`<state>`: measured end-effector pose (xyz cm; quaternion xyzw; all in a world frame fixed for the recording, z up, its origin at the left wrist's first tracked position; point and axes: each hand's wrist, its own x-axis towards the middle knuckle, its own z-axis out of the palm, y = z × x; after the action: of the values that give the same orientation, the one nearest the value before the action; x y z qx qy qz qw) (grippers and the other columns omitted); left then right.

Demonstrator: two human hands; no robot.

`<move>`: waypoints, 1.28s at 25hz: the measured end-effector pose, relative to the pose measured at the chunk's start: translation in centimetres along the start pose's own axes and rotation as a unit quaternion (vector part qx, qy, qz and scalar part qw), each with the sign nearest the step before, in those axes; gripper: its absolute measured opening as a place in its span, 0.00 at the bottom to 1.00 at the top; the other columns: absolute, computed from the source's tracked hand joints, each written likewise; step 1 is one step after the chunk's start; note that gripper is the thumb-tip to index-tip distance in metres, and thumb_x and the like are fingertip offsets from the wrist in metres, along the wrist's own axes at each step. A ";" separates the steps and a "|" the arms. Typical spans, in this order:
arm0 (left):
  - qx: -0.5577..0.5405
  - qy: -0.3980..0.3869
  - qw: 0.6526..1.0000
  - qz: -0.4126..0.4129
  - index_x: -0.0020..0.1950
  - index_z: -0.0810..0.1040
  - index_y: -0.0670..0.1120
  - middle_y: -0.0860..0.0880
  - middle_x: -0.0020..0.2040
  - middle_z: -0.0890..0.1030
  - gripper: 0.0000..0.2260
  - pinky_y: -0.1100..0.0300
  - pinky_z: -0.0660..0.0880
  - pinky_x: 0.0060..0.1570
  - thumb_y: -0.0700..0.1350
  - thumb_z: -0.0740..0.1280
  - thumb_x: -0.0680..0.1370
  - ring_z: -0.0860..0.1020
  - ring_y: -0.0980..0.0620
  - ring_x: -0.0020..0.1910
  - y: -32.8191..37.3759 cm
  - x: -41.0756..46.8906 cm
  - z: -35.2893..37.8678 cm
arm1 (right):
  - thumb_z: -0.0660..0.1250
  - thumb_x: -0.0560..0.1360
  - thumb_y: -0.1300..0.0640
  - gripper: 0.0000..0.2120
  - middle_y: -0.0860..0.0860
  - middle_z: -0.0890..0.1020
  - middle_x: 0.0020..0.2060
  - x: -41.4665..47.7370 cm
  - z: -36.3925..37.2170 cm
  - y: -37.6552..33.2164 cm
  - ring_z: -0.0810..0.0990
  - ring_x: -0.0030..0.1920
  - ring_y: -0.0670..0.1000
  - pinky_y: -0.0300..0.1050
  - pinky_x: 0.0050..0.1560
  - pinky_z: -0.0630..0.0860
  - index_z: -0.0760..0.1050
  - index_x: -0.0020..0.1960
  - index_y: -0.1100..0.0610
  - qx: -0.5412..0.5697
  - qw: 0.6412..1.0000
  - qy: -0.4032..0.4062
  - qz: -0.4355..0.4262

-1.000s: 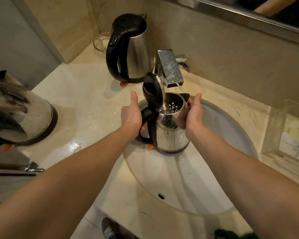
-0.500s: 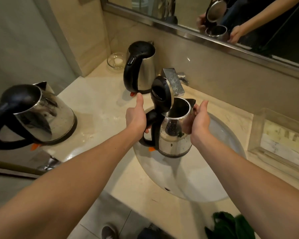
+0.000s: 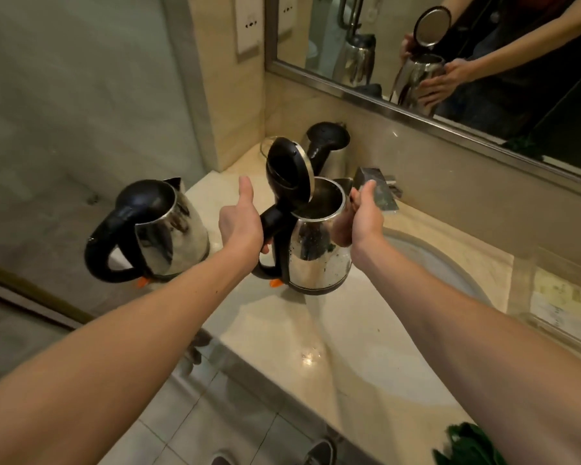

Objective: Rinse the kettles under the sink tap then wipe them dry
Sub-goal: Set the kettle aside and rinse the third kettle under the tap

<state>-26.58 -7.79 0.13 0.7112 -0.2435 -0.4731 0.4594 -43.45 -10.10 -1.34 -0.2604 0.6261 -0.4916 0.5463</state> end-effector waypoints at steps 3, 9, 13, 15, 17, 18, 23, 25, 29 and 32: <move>-0.040 0.048 0.998 -0.005 0.50 0.70 0.46 0.43 0.47 0.77 0.26 0.57 0.70 0.29 0.70 0.55 0.80 0.76 0.44 0.39 0.3 1.3 -2.5 | 0.50 0.80 0.33 0.28 0.47 0.84 0.54 0.8 4.0 -0.1 0.78 0.63 0.51 0.47 0.61 0.72 0.80 0.62 0.48 -0.005 0.999 -0.036 0.010; -0.097 0.120 0.988 -0.004 0.62 0.74 0.42 0.41 0.58 0.81 0.30 0.60 0.69 0.23 0.68 0.56 0.80 0.78 0.47 0.38 0.7 3.7 -4.8 | 0.50 0.81 0.33 0.29 0.46 0.85 0.38 2.1 10.3 -0.5 0.82 0.51 0.50 0.49 0.61 0.75 0.84 0.41 0.46 -0.019 0.998 -0.053 0.031; -0.103 0.142 0.985 -0.004 0.49 0.76 0.46 0.44 0.52 0.81 0.24 0.49 0.81 0.35 0.66 0.56 0.82 0.80 0.46 0.41 1.0 4.8 -4.7 | 0.49 0.81 0.34 0.38 0.44 0.79 0.23 3.1 12.3 -1.0 0.80 0.33 0.46 0.41 0.34 0.75 0.76 0.20 0.49 -0.021 0.996 -0.066 0.053; -0.108 0.149 0.983 -0.003 0.41 0.71 0.49 0.47 0.47 0.78 0.22 0.42 0.82 0.49 0.65 0.56 0.82 0.81 0.42 0.47 1.3 5.2 -4.4 | 0.49 0.81 0.34 0.35 0.45 0.81 0.24 3.7 13.0 -1.3 0.82 0.34 0.46 0.41 0.32 0.75 0.76 0.25 0.49 -0.025 0.996 -0.066 0.051; -0.100 0.154 0.983 0.005 0.38 0.69 0.50 0.50 0.42 0.75 0.21 0.39 0.80 0.55 0.65 0.57 0.82 0.80 0.41 0.51 1.6 5.8 -4.1 | 0.49 0.81 0.33 0.30 0.45 0.82 0.25 4.7 13.5 -1.4 0.82 0.40 0.48 0.43 0.38 0.76 0.76 0.32 0.48 -0.037 0.996 -0.062 0.047; -0.099 0.155 0.983 0.009 0.38 0.69 0.50 0.50 0.41 0.75 0.22 0.38 0.79 0.56 0.64 0.57 0.82 0.80 0.41 0.51 1.7 6.0 -3.9 | 0.49 0.81 0.33 0.29 0.45 0.82 0.25 5.1 13.8 -1.4 0.82 0.40 0.48 0.44 0.39 0.75 0.75 0.32 0.48 -0.045 0.996 -0.059 0.047; -0.088 0.174 0.980 0.027 0.33 0.70 0.47 0.48 0.35 0.74 0.26 0.36 0.79 0.55 0.64 0.57 0.82 0.81 0.37 0.47 2.7 7.4 -3.2 | 0.47 0.80 0.31 0.30 0.49 0.85 0.40 7.1 15.2 -1.7 0.83 0.49 0.51 0.45 0.41 0.76 0.81 0.47 0.49 -0.043 0.994 -0.091 0.052; -0.068 0.180 0.981 0.030 0.32 0.71 0.46 0.48 0.34 0.74 0.28 0.36 0.79 0.54 0.65 0.55 0.82 0.81 0.37 0.45 2.8 8.1 -3.0 | 0.47 0.80 0.31 0.29 0.49 0.84 0.42 7.6 15.6 -1.8 0.82 0.49 0.51 0.44 0.42 0.75 0.78 0.43 0.48 -0.040 0.993 -0.095 0.053; -0.015 0.187 0.982 0.023 0.34 0.71 0.51 0.48 0.37 0.78 0.26 0.39 0.81 0.51 0.65 0.50 0.83 0.82 0.40 0.44 2.6 9.0 -2.9 | 0.46 0.81 0.33 0.30 0.48 0.84 0.46 8.0 15.8 -2.0 0.80 0.48 0.48 0.43 0.41 0.73 0.79 0.60 0.50 -0.048 0.993 -0.098 0.044; 0.015 0.184 0.983 0.017 0.35 0.68 0.52 0.47 0.40 0.79 0.25 0.40 0.81 0.50 0.67 0.47 0.82 0.83 0.40 0.45 2.6 8.9 -2.9 | 0.47 0.81 0.34 0.30 0.50 0.82 0.55 7.7 15.9 -2.1 0.79 0.57 0.52 0.51 0.59 0.75 0.75 0.66 0.53 -0.078 0.995 -0.057 -0.002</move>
<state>-19.89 -14.72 -1.23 0.7885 -0.1744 -0.3226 0.4937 -30.98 -22.79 -1.47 -0.3305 0.6301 -0.4269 0.5581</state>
